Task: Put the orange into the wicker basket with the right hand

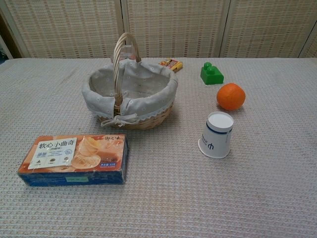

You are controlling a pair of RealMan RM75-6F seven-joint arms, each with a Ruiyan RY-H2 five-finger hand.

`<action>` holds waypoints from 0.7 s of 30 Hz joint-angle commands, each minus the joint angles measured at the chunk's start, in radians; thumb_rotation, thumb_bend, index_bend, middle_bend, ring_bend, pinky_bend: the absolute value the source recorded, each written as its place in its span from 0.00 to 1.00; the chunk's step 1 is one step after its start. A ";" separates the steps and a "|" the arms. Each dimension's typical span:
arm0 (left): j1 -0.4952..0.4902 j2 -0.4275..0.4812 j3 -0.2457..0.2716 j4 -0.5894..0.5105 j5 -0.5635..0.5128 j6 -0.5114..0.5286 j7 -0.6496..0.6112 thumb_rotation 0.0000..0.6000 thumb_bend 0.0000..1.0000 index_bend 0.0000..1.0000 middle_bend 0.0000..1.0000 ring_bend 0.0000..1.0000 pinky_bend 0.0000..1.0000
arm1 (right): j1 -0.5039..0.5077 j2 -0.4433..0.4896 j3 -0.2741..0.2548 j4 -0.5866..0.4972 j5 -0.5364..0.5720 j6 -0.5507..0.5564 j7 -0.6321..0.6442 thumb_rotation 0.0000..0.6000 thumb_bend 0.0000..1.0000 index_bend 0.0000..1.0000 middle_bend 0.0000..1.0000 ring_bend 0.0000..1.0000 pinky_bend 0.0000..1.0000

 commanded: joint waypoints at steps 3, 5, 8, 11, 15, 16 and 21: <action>-0.001 0.000 -0.001 0.000 -0.005 -0.003 -0.001 1.00 0.33 0.00 0.00 0.00 0.10 | 0.005 0.005 0.009 -0.011 0.019 -0.013 -0.001 1.00 0.04 0.00 0.00 0.00 0.09; -0.001 0.000 -0.003 -0.002 -0.008 -0.004 -0.003 1.00 0.33 0.00 0.00 0.00 0.10 | 0.014 0.012 0.023 -0.029 0.050 -0.034 -0.009 1.00 0.04 0.00 0.00 0.00 0.09; -0.001 0.002 -0.003 -0.003 -0.012 -0.007 -0.008 1.00 0.33 0.00 0.00 0.00 0.10 | 0.042 0.026 0.059 -0.074 0.118 -0.086 -0.032 1.00 0.04 0.00 0.00 0.00 0.09; -0.004 0.003 -0.003 -0.003 -0.016 -0.016 -0.014 1.00 0.33 0.00 0.00 0.00 0.10 | 0.096 0.030 0.115 -0.116 0.205 -0.155 -0.103 1.00 0.01 0.00 0.00 0.00 0.09; -0.008 0.005 -0.003 -0.005 -0.021 -0.026 -0.018 1.00 0.33 0.00 0.00 0.00 0.10 | 0.202 -0.004 0.210 -0.150 0.387 -0.275 -0.229 1.00 0.00 0.00 0.00 0.00 0.09; -0.008 0.005 -0.004 -0.005 -0.022 -0.028 -0.019 1.00 0.33 0.00 0.00 0.00 0.10 | 0.229 -0.018 0.230 -0.150 0.437 -0.301 -0.262 1.00 0.00 0.00 0.00 0.00 0.09; -0.012 0.009 -0.005 -0.005 -0.036 -0.044 -0.034 1.00 0.33 0.00 0.00 0.00 0.10 | 0.386 -0.135 0.312 -0.074 0.683 -0.371 -0.453 1.00 0.00 0.00 0.00 0.00 0.09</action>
